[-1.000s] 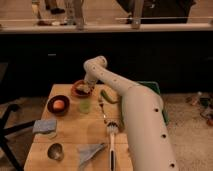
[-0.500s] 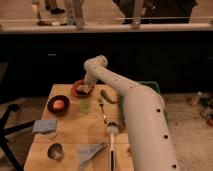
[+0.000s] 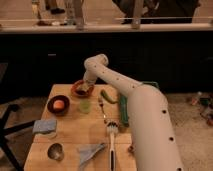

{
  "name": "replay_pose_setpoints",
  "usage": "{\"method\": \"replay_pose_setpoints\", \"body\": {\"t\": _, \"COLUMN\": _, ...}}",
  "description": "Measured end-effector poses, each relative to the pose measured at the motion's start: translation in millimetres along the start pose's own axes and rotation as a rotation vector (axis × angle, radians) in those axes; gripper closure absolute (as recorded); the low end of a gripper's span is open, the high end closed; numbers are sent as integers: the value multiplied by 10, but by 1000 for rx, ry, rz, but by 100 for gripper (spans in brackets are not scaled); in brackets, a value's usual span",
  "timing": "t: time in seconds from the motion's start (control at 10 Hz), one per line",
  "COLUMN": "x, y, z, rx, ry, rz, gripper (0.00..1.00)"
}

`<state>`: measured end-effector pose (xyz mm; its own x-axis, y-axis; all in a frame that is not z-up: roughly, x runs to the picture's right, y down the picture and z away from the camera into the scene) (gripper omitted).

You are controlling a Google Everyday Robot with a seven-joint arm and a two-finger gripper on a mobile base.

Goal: Place eraser in table surface

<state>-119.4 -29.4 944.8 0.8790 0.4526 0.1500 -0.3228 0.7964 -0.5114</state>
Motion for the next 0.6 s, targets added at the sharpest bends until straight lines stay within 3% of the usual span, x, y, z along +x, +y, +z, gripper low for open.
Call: {"method": "replay_pose_setpoints", "body": {"t": 0.6, "x": -177, "y": -13, "z": -507, "rx": 25, "ry": -116, "rz": -29, "gripper": 100}}
